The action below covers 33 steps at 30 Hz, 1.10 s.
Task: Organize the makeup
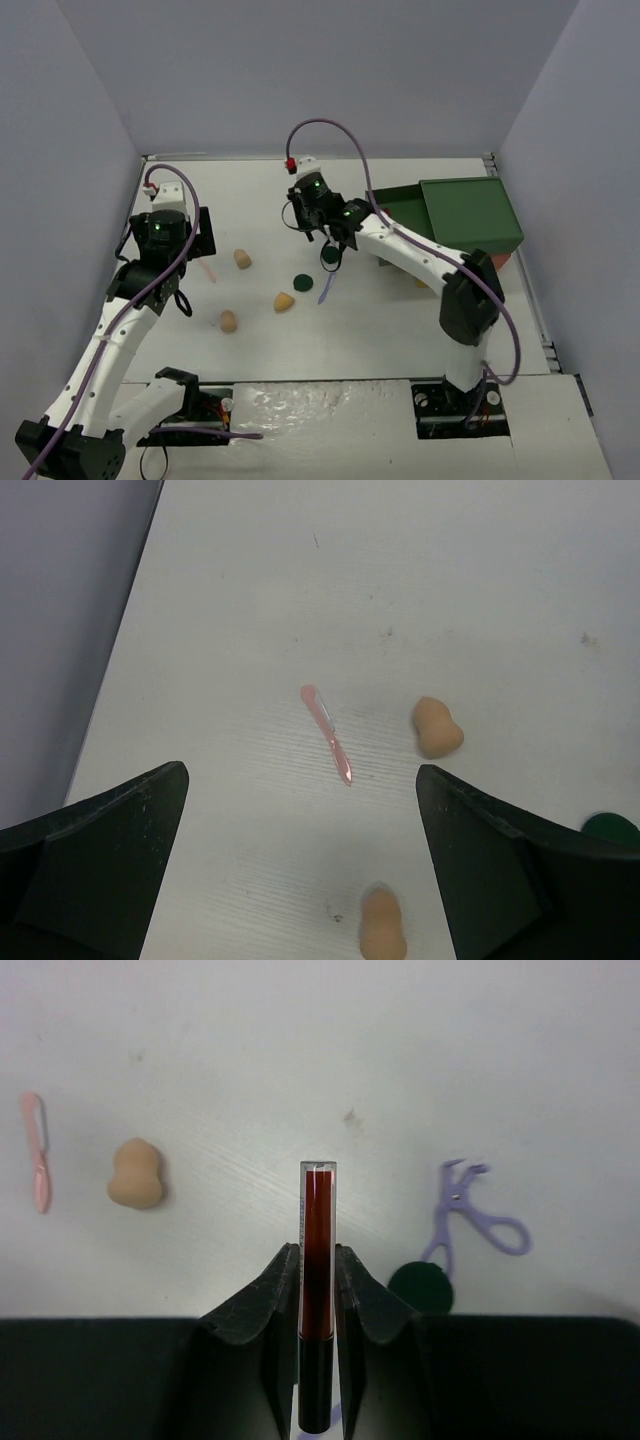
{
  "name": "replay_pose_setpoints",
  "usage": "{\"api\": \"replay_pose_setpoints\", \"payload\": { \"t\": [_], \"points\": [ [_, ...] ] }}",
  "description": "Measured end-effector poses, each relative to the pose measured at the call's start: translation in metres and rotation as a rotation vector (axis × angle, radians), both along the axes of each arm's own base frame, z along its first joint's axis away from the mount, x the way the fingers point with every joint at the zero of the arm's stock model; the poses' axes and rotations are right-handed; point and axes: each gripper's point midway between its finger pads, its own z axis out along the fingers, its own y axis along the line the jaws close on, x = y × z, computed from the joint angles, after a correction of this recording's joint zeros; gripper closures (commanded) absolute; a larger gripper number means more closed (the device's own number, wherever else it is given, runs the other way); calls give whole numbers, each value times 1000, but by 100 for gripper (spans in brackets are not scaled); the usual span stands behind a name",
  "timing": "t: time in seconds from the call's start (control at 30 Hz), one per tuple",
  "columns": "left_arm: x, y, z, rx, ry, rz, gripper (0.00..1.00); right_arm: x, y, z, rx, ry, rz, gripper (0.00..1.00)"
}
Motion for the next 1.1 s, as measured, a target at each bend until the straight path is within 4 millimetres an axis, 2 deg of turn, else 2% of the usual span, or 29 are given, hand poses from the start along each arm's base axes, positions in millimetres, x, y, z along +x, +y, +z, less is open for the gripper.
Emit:
{"api": "replay_pose_setpoints", "payload": {
  "t": [0.07,0.1,0.17,0.23,0.3,0.4,0.5,0.57,0.63,0.73,0.9,1.1],
  "points": [
    [0,-2,0,-4,1,-9,3,1,-24,53,41,-74,-33,100],
    [0,-3,0,-7,2,-16,3,3,-41,81,66,-116,-60,100],
    [0,-5,-1,-11,4,-27,3,5,-80,123,106,-185,-128,100],
    [1,-7,-1,-17,6,-37,3,2,-124,148,116,-228,-201,100],
    [1,-9,-2,-21,8,-45,3,-2,-167,160,102,-251,-283,100],
    [1,-11,-3,-25,14,-56,3,-11,-204,151,65,-228,-341,100],
    [2,-14,-6,-29,23,-70,3,-15,-223,124,22,-158,-359,91],
    [3,-15,-7,-33,27,-78,3,-18,-232,102,-6,-98,-360,78],
    [3,-17,-7,-37,29,-85,3,-21,-238,85,-33,-47,-361,56],
    [3,-19,-8,-41,34,-95,3,-23,-237,76,-47,-13,-348,45],
    [4,-20,-11,-43,43,-100,3,-24,-228,80,-38,-5,-320,43],
    [5,-21,-13,-44,49,-103,3,-21,-207,98,-10,-33,-283,51]
  ]
}}
